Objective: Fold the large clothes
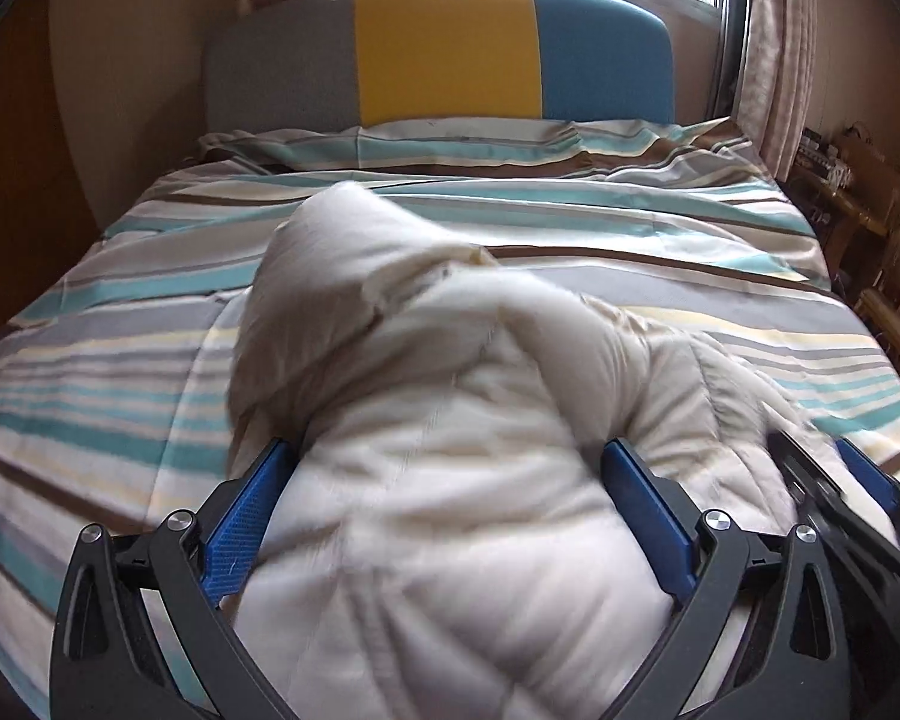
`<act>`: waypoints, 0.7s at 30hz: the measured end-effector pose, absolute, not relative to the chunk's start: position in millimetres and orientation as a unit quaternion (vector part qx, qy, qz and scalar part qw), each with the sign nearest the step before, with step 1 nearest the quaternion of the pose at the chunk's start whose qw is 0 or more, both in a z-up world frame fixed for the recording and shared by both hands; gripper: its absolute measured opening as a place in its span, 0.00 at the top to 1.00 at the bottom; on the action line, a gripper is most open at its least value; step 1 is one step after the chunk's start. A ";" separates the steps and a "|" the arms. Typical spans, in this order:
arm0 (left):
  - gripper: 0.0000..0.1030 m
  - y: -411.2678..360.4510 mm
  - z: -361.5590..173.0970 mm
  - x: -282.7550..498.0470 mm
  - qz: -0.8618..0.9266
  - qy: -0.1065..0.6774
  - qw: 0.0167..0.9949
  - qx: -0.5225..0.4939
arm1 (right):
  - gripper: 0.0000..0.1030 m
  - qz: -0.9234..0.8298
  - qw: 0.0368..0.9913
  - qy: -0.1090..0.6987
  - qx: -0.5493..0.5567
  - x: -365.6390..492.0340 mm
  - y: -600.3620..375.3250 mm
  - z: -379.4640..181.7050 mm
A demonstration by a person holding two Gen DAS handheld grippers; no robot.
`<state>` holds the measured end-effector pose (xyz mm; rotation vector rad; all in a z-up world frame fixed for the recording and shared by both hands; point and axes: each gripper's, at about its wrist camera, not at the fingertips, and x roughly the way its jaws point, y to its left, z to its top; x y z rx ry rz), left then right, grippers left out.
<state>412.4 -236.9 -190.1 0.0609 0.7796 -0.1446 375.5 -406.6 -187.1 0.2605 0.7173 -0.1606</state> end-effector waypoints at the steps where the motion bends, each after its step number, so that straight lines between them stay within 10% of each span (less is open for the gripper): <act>1: 0.03 -232.5 -186.6 401.0 -0.075 0.382 0.921 0.018 | 0.37 -0.077 0.925 0.348 0.128 374.9 -407.4 -186.7; 21: 0.03 -216.0 -203.3 351.1 -0.143 0.301 0.943 0.014 | 0.30 -0.080 0.943 0.304 0.110 335.0 -397.5 -180.2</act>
